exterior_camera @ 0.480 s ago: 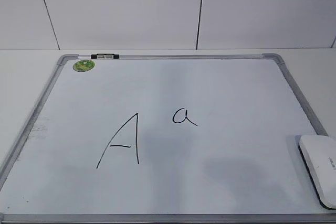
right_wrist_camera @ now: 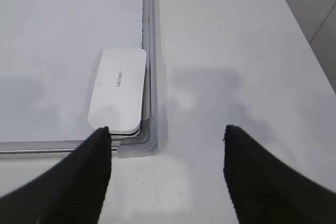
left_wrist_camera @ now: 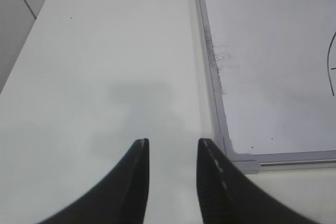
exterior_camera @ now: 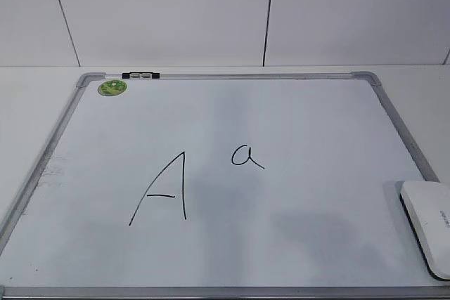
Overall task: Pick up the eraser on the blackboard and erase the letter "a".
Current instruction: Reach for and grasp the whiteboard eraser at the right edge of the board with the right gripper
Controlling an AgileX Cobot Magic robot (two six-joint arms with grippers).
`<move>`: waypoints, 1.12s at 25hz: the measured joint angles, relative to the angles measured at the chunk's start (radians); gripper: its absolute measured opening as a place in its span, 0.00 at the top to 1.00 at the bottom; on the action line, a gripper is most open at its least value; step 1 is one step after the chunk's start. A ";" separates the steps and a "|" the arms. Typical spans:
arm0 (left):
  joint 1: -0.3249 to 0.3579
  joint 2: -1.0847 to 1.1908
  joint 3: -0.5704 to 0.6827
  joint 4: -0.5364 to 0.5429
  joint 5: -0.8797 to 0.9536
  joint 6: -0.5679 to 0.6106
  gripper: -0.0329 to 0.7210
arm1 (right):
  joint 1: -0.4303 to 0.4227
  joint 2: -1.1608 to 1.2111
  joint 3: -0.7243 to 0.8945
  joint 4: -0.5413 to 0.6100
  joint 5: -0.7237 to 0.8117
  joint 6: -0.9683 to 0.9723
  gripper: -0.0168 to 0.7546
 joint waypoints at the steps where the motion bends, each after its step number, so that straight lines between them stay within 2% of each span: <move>1: 0.000 0.000 0.000 0.000 0.000 0.000 0.65 | 0.000 0.000 0.000 0.000 0.000 0.000 0.32; 5: 0.000 0.000 0.000 0.000 0.000 0.000 0.64 | 0.000 0.000 0.000 0.000 0.000 0.000 0.32; 9: 0.034 0.000 0.000 0.000 0.000 0.000 0.64 | 0.000 0.000 0.000 0.004 0.000 0.000 0.32; 17: 0.035 0.000 0.000 0.000 0.000 0.000 0.65 | 0.000 0.000 0.000 0.065 -0.001 0.000 0.32; 28: 0.035 0.000 0.000 0.000 0.000 0.000 0.64 | 0.004 0.215 -0.011 0.181 -0.039 -0.079 0.32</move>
